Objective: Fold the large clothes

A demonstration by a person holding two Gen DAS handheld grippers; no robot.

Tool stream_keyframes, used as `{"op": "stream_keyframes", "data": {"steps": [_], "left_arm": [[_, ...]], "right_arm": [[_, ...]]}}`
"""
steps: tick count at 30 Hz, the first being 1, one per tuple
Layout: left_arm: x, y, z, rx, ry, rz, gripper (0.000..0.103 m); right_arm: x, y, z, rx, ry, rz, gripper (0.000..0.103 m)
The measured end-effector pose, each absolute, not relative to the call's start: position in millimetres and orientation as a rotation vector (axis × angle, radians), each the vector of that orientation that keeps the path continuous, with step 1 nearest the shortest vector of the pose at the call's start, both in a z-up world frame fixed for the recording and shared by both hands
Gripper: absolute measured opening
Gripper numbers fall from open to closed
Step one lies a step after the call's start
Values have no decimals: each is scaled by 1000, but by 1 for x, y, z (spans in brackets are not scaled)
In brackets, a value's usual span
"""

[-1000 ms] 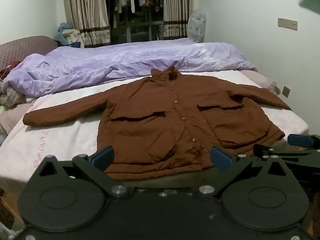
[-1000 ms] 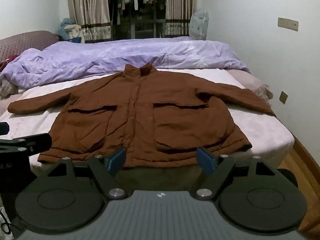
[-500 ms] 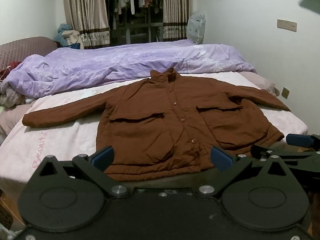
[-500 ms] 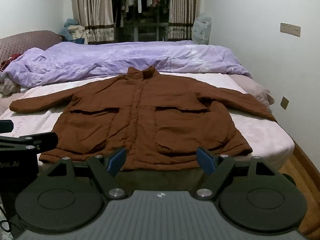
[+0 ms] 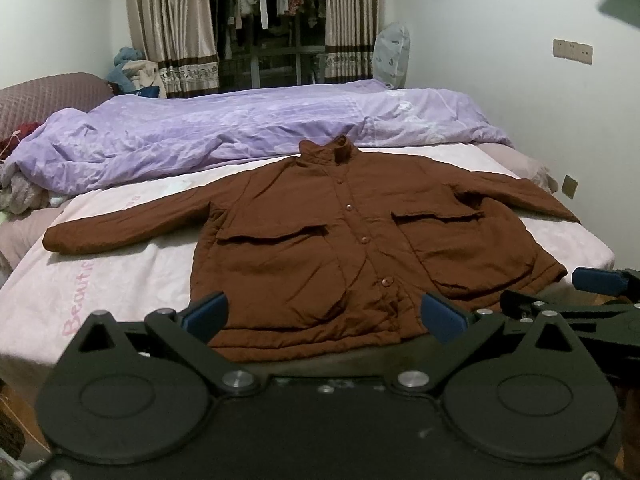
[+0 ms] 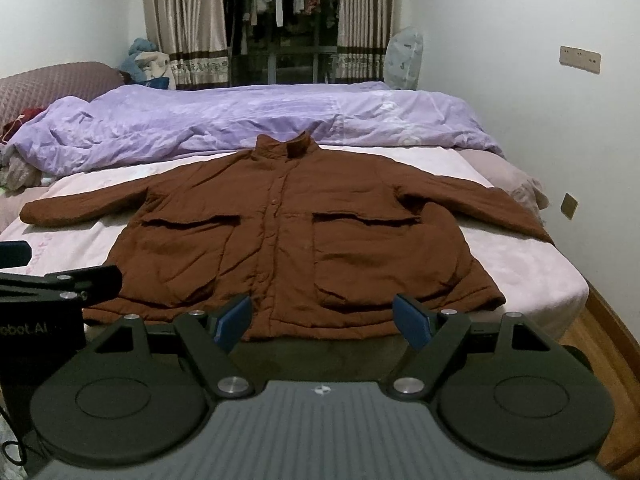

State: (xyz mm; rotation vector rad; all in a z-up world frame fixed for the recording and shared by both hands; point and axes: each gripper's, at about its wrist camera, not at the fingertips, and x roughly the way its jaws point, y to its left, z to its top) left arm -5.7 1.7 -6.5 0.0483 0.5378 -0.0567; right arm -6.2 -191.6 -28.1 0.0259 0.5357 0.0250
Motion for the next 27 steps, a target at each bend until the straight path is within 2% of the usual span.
{"op": "stream_keyframes", "data": {"steps": [27], "left_arm": [[-5, 1, -9, 57, 541, -60, 103]], "right_arm": [[-9, -187, -31, 24, 538, 41, 95]]}}
